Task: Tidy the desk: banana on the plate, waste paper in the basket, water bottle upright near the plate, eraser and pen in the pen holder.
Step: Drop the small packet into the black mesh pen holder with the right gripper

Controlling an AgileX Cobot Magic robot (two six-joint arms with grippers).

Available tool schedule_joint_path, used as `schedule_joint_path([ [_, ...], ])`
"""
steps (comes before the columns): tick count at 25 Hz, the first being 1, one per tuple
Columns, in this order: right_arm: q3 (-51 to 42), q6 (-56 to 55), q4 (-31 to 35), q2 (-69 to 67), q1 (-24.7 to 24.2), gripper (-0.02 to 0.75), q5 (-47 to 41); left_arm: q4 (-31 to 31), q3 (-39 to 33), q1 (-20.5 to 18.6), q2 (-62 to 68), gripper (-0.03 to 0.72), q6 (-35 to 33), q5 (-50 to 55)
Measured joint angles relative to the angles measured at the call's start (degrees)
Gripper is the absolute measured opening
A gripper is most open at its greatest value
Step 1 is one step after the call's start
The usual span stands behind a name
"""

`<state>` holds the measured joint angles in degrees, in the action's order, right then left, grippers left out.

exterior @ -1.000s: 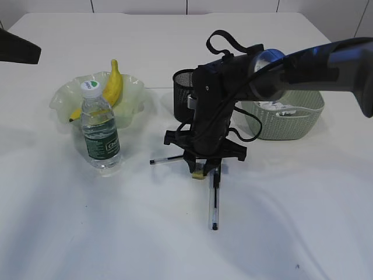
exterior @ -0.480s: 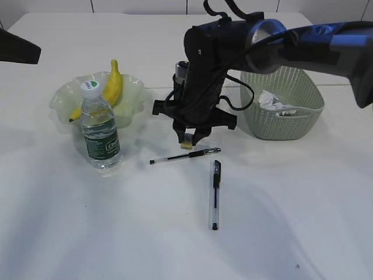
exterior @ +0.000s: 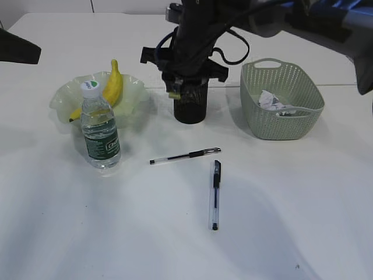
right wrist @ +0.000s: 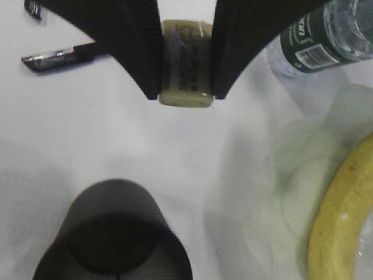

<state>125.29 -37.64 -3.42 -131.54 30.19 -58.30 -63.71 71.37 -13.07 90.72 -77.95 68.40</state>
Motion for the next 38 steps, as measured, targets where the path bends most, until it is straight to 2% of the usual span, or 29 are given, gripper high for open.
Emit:
schedule_joint_path([
  [5,4.4,0.5,-6.3,0.0,0.0,0.182,1.0,0.0,0.0,0.0,0.0,0.236,0.0,0.0],
  [18,4.9,1.1,-20.6,-0.3,-0.7,0.181,9.9,0.0,0.0,0.0,0.0,0.236,0.0,0.0],
  [28,4.9,0.8,-21.9,-0.5,-4.0,0.181,10.9,0.0,0.0,0.0,0.0,0.235,0.2,0.0],
  [38,4.9,0.4,-21.9,-3.1,-4.6,0.181,13.4,0.1,0.0,0.0,0.0,0.235,0.6,0.0],
])
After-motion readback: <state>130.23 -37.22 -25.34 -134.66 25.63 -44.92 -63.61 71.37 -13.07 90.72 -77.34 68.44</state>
